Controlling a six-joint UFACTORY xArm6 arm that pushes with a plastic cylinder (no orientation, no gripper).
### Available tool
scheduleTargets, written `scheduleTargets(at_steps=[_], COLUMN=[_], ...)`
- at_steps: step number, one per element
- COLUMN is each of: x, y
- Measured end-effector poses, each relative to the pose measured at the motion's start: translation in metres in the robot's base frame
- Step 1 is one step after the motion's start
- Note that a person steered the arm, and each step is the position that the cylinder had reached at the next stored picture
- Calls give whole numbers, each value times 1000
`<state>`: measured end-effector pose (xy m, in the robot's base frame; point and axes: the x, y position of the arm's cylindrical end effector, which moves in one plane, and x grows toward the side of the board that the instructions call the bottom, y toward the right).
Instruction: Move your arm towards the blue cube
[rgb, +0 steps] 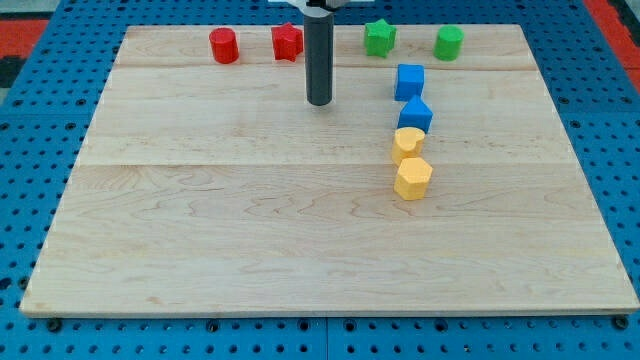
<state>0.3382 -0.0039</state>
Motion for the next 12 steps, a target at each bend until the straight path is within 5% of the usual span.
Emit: scheduleTargets(at_steps=[12], x=[-1], y=[19])
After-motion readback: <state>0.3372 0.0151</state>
